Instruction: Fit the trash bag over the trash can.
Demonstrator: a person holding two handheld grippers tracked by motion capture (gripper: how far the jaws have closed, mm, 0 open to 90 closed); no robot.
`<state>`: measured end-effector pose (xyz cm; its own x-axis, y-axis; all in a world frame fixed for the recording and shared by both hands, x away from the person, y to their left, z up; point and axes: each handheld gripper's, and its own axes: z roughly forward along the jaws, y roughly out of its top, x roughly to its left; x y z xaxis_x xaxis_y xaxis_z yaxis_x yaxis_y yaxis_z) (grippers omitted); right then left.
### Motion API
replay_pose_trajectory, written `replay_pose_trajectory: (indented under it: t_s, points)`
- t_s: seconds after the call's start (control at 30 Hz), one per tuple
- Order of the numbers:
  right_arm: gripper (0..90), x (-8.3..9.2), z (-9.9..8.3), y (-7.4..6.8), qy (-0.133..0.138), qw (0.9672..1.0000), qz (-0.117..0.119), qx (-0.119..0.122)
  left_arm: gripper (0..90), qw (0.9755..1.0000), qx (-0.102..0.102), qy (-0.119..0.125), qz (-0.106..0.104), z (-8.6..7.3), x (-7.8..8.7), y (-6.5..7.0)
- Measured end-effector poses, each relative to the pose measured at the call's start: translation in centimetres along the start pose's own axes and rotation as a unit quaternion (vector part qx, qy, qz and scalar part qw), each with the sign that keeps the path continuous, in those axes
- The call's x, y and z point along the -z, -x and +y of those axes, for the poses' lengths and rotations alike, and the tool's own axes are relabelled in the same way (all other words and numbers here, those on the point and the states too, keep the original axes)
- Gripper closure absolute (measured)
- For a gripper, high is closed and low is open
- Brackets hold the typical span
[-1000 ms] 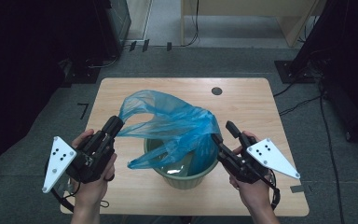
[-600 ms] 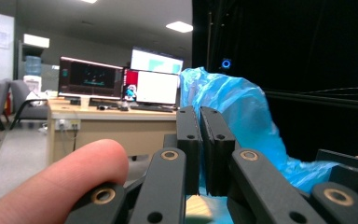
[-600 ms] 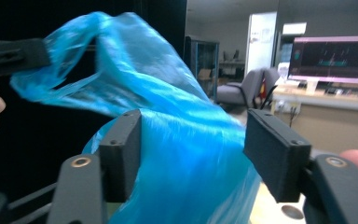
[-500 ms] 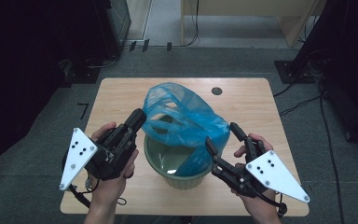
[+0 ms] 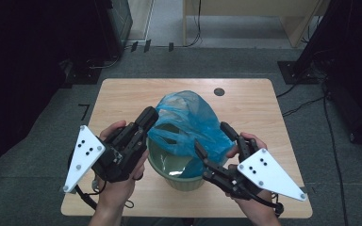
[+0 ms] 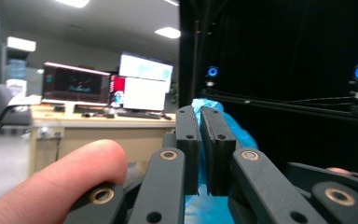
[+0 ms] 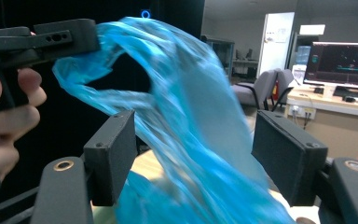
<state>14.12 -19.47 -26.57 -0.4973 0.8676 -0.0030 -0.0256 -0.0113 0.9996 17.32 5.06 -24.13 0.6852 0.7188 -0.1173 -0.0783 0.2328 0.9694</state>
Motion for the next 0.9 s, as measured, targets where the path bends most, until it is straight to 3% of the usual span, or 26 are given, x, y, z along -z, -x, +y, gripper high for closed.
replay_pose_trajectory:
  t_s: [0.1, 0.17, 0.3, 0.33, 0.4, 0.47, 0.53, 0.67, 0.8, 0.9]
  points:
    - [29.3, -1.0, 0.3, -0.4, -0.003, 0.9999, -0.014, 0.004, 85.9, 0.9999, -0.001, 0.006, -0.015, 0.5, 0.1, 0.6]
    - [34.6, -1.7, 0.4, -0.3, -0.008, 0.9997, -0.02, -0.007, 85.9, 0.9996, 0.001, 0.01, -0.025, 0.7, 0.4, 0.8]
    - [73.7, -2.6, -0.1, -0.2, -0.017, 0.9991, -0.037, -0.004, 84.2, 0.9995, -0.001, 0.014, -0.028, 0.7, 0.7, 0.8]
    - [80.1, -2.7, -0.2, -0.1, -0.016, 0.9991, -0.038, -0.006, 79.7, 0.9996, -0.005, 0.014, -0.024, 0.6, 0.7, 0.8]
    - [89.6, -2.5, -0.2, 0.3, -0.014, 0.999, -0.036, -0.02, 61.7, 0.9994, -0.017, 0.02, -0.024, 0.2, 0.8, 0.7]
    - [90.0, -2.3, -0.2, 0.7, -0.007, 0.9989, -0.038, -0.027, 49.2, 0.9989, -0.015, 0.02, -0.04, -0.2, 1.0, 0.2]
    - [90.0, -1.8, -0.2, 1.3, 0.005, 0.9985, -0.041, -0.036, 38.8, 0.9988, -0.015, 0.016, -0.043, -0.8, 1.3, -0.3]
    - [90.0, -0.9, -0.3, 2.7, 0.016, 0.9971, -0.054, -0.052, 30.1, 0.9992, -0.014, -0.004, -0.038, -2.3, 1.8, -1.6]
    - [90.0, 0.2, -0.5, 3.9, 0.023, 0.9963, -0.052, -0.065, 26.9, 0.9992, 0.01, -0.037, -0.006, -4.3, 1.6, -3.5]
    - [90.0, 1.0, -0.6, 4.5, 0.031, 0.9958, -0.049, -0.071, 23.0, 0.9972, 0.038, -0.062, 0.019, -5.6, 1.0, -4.7]
